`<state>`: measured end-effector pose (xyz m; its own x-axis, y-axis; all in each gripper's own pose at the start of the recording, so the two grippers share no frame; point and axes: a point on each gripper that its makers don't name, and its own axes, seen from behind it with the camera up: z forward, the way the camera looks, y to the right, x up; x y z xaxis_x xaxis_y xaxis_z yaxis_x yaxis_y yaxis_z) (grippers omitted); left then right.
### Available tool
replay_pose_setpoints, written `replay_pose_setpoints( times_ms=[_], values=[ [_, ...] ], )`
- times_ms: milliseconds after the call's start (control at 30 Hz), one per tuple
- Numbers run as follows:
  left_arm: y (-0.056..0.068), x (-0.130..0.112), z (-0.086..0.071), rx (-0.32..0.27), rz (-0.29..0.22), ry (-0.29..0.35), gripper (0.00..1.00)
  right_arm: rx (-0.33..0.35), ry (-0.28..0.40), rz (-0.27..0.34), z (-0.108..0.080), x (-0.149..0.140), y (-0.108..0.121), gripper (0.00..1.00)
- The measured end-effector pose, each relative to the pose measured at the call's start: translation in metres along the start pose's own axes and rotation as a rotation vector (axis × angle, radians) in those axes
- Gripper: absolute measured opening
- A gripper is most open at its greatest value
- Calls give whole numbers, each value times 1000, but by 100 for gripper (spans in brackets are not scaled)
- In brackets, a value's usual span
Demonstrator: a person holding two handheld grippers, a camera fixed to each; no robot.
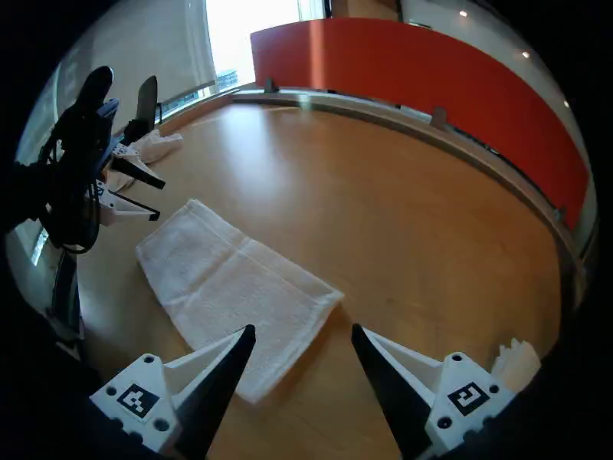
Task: Fold towel
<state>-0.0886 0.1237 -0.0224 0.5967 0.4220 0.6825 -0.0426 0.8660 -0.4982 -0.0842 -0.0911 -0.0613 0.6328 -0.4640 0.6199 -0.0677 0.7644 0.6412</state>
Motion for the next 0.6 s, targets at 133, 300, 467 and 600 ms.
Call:
replay_pose_setpoints(
  times_ms=[133,300,467,600],
  values=[
    [1,-4,-5,4,-3,3,95,4,4,-3,-4,-3,-4,97],
    [2,-11,-13,12,-15,9,95,9,5,-10,-10,-9,-9,97],
    [2,-23,-23,23,-37,12,95,10,6,-11,-17,-17,-15,97],
    [2,-33,-32,32,-48,13,95,12,9,-9,-23,-24,-21,97]
  ],
)
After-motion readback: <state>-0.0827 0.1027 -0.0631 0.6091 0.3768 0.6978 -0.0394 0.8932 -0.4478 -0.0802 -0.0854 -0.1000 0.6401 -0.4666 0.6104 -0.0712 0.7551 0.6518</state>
